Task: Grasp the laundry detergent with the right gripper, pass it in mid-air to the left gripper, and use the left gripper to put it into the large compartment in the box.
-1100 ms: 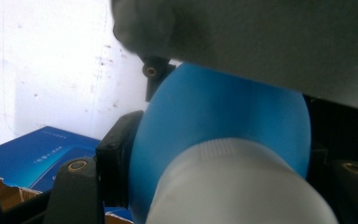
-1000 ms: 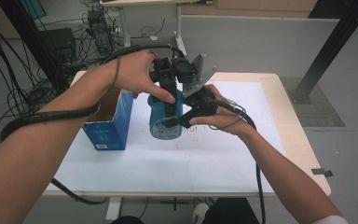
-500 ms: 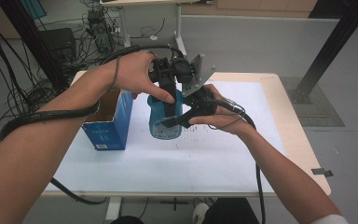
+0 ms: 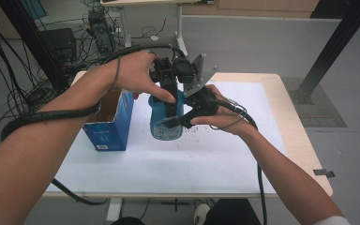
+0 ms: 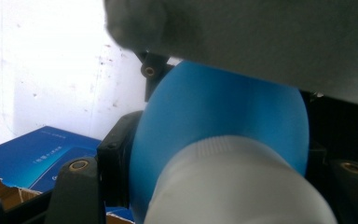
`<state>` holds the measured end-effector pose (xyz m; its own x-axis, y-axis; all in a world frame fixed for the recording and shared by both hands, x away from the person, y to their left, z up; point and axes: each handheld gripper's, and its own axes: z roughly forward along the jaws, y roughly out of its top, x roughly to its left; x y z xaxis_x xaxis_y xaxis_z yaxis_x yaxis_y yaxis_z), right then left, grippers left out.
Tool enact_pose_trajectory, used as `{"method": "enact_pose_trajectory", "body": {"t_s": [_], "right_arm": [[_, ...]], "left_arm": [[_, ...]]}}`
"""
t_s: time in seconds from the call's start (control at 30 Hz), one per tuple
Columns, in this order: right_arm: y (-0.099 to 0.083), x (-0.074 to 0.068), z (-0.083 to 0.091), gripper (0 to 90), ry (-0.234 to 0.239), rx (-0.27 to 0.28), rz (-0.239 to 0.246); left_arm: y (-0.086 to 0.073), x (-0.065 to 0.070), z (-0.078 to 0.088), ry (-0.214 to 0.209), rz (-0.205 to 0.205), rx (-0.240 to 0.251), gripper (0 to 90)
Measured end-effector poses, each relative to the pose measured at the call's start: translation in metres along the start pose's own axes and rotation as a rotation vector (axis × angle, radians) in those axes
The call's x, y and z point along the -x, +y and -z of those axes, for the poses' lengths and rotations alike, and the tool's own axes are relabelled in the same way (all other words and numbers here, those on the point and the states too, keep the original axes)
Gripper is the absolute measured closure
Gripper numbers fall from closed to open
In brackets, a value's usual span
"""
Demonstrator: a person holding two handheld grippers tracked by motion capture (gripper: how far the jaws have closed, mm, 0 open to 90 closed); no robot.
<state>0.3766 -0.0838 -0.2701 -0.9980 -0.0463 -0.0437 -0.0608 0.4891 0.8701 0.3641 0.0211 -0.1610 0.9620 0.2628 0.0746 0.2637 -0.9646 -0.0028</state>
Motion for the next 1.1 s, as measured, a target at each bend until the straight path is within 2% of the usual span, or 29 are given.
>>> {"method": "enact_pose_trajectory", "body": {"t_s": [1.1], "right_arm": [[-0.003, 0.0009, 0.0015, 42.3, 0.022, 0.014, -0.014]], "left_arm": [[0.0014, -0.001, -0.0002, -0.016, 0.006, 0.002, 35.7]]}}
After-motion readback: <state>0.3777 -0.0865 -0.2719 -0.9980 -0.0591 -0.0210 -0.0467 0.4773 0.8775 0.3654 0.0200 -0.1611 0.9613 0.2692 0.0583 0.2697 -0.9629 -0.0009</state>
